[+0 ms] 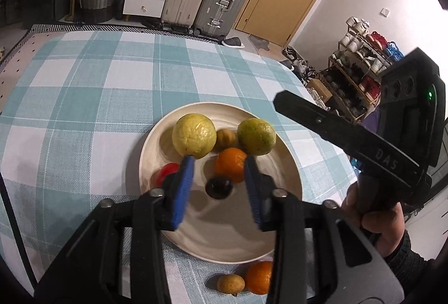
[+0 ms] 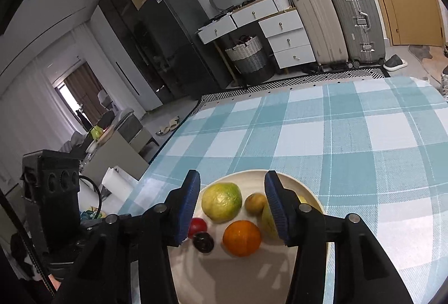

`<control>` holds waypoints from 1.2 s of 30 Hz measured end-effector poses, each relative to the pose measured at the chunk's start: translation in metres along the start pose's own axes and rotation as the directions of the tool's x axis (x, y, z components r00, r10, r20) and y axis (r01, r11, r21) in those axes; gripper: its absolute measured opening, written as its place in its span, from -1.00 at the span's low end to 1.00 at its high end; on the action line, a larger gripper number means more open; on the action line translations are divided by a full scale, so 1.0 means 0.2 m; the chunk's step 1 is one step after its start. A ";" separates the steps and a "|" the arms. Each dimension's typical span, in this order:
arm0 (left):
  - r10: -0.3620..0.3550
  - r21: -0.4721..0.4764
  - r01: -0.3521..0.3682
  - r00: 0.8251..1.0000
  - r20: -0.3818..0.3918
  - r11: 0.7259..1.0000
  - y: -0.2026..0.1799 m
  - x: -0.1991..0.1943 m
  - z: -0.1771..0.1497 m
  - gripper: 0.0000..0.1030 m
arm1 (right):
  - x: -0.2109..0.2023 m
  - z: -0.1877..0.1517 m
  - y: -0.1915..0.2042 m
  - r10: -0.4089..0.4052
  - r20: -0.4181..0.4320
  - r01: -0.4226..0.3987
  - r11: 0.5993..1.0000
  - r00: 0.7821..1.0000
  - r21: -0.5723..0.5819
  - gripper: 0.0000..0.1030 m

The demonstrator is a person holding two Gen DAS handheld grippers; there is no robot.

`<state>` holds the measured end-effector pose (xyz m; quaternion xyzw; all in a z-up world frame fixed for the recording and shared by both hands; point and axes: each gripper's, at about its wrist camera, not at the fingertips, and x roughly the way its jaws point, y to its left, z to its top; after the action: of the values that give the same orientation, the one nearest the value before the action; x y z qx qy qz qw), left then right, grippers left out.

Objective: Organize fruits
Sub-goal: 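Carry the plum and yellow-green fruit onto the plate and open both grippers, then withdraw both grippers toward the second dark plum and red tomato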

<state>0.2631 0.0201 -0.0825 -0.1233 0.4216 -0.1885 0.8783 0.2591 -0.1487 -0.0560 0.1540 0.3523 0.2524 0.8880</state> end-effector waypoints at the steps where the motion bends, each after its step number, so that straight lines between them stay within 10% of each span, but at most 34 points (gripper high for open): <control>1: 0.000 0.001 0.000 1.000 0.007 1.000 0.00 -0.02 0.00 -0.33 | -0.01 0.00 0.01 0.000 0.002 0.000 1.000 1.000 -0.001 -0.04; 16: 0.085 0.014 -0.087 0.992 0.089 0.996 -0.11 -0.32 -0.09 -0.30 | -0.32 -0.14 0.12 0.014 0.061 -0.012 0.999 0.998 -0.038 0.01; 27: 0.212 0.007 -0.217 0.959 0.187 0.976 -0.24 -0.61 -0.20 0.39 | -0.62 -0.22 0.27 0.080 0.165 -0.058 0.989 0.983 -0.135 0.73; 36: 0.270 0.026 -0.284 0.934 0.236 0.959 -0.33 -0.77 -0.30 0.74 | -0.76 -0.31 0.38 0.134 0.194 -0.099 0.978 0.972 -0.182 0.87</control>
<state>0.1130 0.0249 0.0119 -0.0574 0.3245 -0.0599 0.9422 0.0940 -0.1641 0.0174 0.1229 0.2262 0.3162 0.9131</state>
